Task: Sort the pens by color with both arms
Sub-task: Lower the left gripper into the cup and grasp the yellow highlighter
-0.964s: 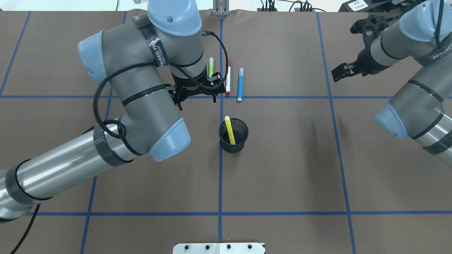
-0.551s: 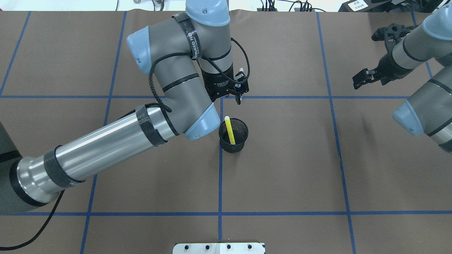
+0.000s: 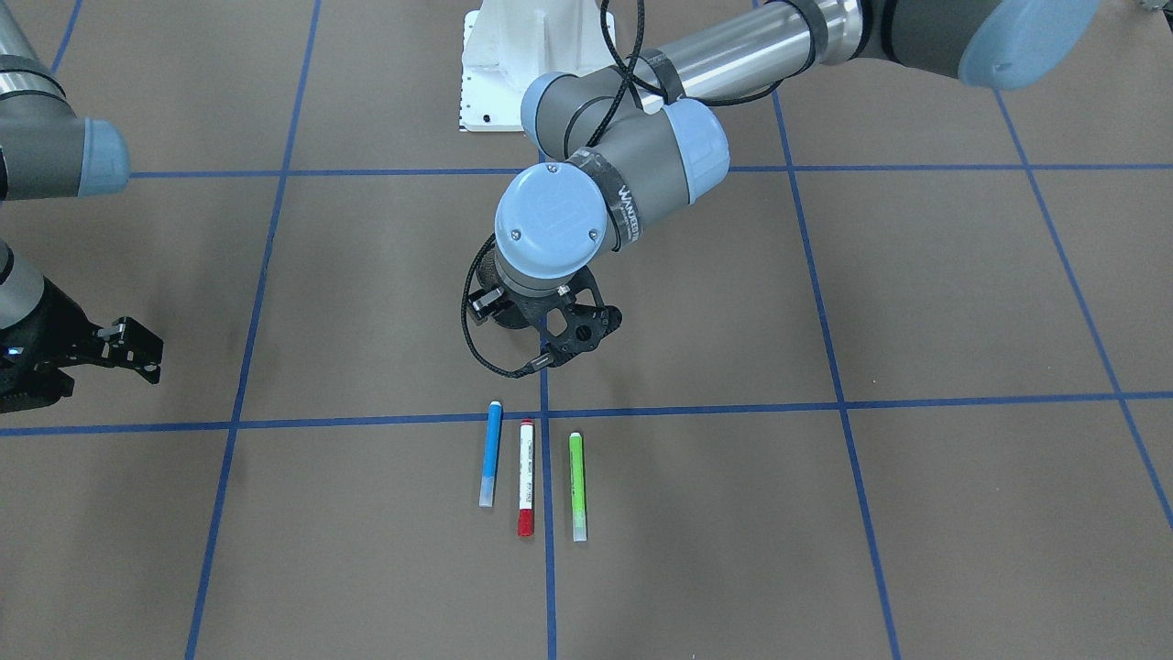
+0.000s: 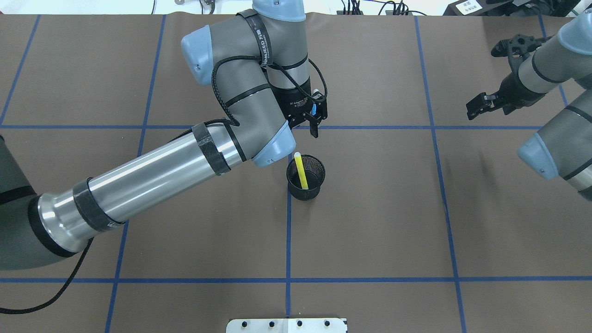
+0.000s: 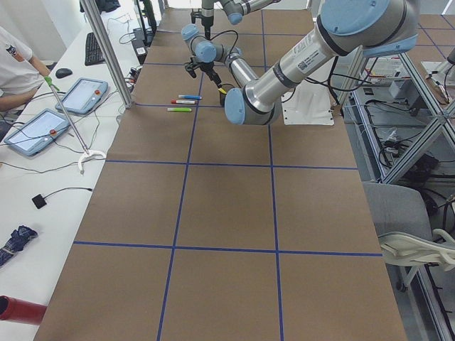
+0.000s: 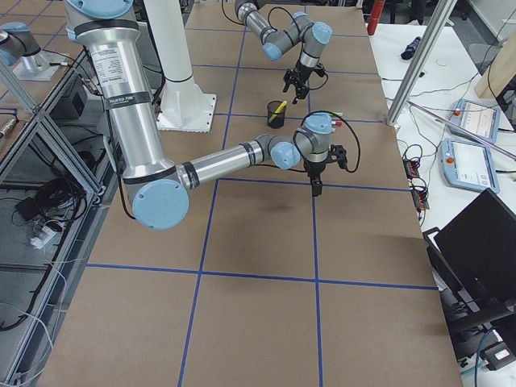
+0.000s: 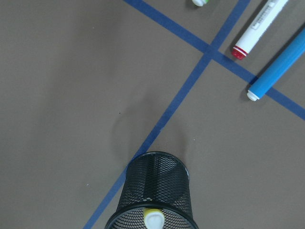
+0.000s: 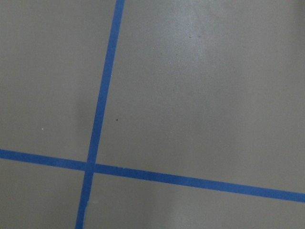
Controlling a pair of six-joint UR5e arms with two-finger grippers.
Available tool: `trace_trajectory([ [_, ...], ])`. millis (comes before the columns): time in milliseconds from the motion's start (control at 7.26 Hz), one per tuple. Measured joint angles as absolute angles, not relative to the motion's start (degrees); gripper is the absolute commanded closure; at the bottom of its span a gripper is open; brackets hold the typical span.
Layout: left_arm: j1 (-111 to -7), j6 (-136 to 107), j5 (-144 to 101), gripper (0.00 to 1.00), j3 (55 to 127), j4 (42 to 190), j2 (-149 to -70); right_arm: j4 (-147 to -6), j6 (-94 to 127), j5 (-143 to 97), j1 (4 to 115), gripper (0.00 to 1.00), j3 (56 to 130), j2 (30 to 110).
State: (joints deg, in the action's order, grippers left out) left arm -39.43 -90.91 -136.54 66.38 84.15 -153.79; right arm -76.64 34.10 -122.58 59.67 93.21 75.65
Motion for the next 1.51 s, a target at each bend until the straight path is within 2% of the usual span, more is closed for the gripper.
trace_trajectory([
  [964,-38.29,-87.71,-136.74,0.35,66.46,87.74,-151.9,-76.64,34.27,-122.48,59.6,0.01,93.25,75.85],
  [1102,-37.97,-87.83,-136.7,0.44,66.53,88.63,-151.44,-76.64,34.26,-122.47,59.59,0.01,93.25,75.85],
  [1240,-37.81,-88.01,-136.68,0.62,66.61,89.31,-151.14,-76.64,34.22,-122.5,59.59,0.01,93.24,75.85],
  [1377,-37.75,-88.23,-136.67,0.96,66.66,89.63,-151.04,-76.64,34.2,-122.51,59.59,0.01,93.23,75.85],
  [1515,-37.72,-88.61,-136.69,1.0,66.69,89.73,-151.02,-76.62,34.19,-122.52,59.59,0.01,93.23,75.85],
])
